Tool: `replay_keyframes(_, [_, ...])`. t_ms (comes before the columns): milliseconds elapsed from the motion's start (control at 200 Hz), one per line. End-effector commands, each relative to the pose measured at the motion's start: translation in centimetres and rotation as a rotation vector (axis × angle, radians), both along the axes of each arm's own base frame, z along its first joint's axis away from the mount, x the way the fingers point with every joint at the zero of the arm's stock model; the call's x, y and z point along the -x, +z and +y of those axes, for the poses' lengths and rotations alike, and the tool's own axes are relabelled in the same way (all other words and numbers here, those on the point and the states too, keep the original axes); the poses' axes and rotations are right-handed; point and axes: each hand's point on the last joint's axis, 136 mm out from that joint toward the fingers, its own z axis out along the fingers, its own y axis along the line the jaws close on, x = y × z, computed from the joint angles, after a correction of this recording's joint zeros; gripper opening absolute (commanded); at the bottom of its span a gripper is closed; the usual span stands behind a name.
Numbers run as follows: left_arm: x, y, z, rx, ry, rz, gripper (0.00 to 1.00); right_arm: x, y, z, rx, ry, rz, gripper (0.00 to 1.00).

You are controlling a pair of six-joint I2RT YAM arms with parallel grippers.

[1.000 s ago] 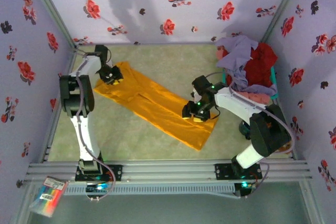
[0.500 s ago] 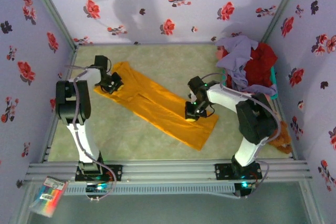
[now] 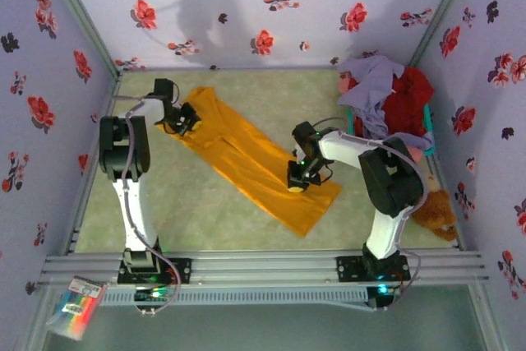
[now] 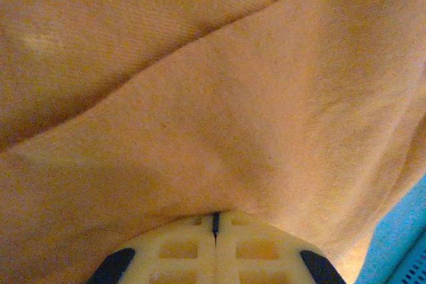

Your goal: Fold and stack the t-shirts

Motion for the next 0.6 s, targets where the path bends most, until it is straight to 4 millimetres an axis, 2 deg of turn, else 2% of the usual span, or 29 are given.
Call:
replay_keyframes(0, [-0.1,-3.7,-0.3,-0.006,0.007,0.082,0.00,2.2,-1.7,0.3,0.034,0.008,0.067,0.01])
replay_keyframes(60, [-1.3,-3.6,-1.1,0.029,-0.009,0.056,0.00,3.1,-1.9,1.5,0.027,0.030,0.083,0.01])
replay_keyframes(135, [-2.6,-3.5,-2.2,0.060,-0.031,0.030,0.00,4.4,-1.7,4.0,-0.018,0.064,0.099,0.01])
replay_keyframes(260, [-4.6,-1.7,-3.9,0.077,-0.066,-0.037,0.00,5.6,-0.2,7.9,-0.075,0.139,0.081,0.02])
replay_keyframes(450, [-7.0,3.3,-5.6,0.080,-0.108,-0.145,0.00,4.8,3.0,9.6,-0.091,0.167,0.012,0.04])
replay_keyframes(595, [-7.2,6.6,-5.5,0.052,-0.094,-0.191,0.00,3.9,4.7,9.7,-0.083,0.159,-0.032,0.04])
